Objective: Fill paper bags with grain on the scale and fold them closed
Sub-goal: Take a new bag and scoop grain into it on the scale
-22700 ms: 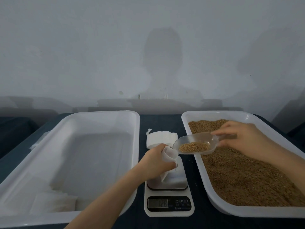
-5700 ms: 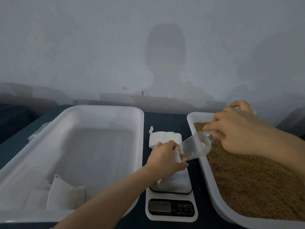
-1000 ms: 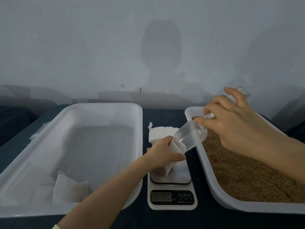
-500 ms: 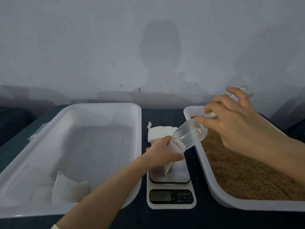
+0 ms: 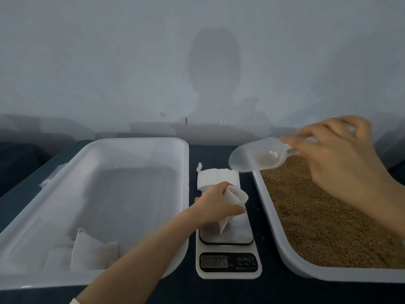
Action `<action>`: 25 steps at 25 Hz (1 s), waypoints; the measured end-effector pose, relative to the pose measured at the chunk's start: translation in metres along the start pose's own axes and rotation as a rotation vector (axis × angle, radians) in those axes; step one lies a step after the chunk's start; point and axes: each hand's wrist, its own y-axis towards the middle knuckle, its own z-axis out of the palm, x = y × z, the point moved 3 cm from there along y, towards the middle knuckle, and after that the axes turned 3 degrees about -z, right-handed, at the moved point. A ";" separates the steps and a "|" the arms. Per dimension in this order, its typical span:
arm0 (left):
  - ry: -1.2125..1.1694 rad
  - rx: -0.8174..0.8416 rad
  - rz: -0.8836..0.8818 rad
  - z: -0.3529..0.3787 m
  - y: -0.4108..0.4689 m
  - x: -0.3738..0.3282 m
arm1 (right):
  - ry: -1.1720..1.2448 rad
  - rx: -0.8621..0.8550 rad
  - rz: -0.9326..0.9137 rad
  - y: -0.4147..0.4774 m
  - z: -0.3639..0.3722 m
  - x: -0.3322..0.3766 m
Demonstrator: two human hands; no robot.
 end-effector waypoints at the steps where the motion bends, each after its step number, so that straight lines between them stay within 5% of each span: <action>1: -0.001 0.000 0.002 0.000 0.000 0.000 | 0.029 0.029 0.112 -0.005 0.009 -0.009; 7: 0.003 0.006 0.011 0.000 -0.001 0.000 | 0.494 0.495 0.678 -0.052 0.094 -0.031; 11: -0.002 0.007 0.008 0.000 -0.001 0.000 | 0.572 0.641 0.754 -0.072 0.125 -0.025; 18: -0.031 0.016 0.022 0.000 -0.004 -0.003 | 0.349 0.895 0.640 -0.073 0.140 -0.016; 21: -0.035 0.026 0.021 -0.001 -0.006 -0.004 | 0.251 0.713 0.478 -0.059 0.130 -0.006; 25: -0.007 0.043 0.006 -0.001 -0.006 -0.006 | 0.758 0.380 0.144 -0.025 0.095 0.041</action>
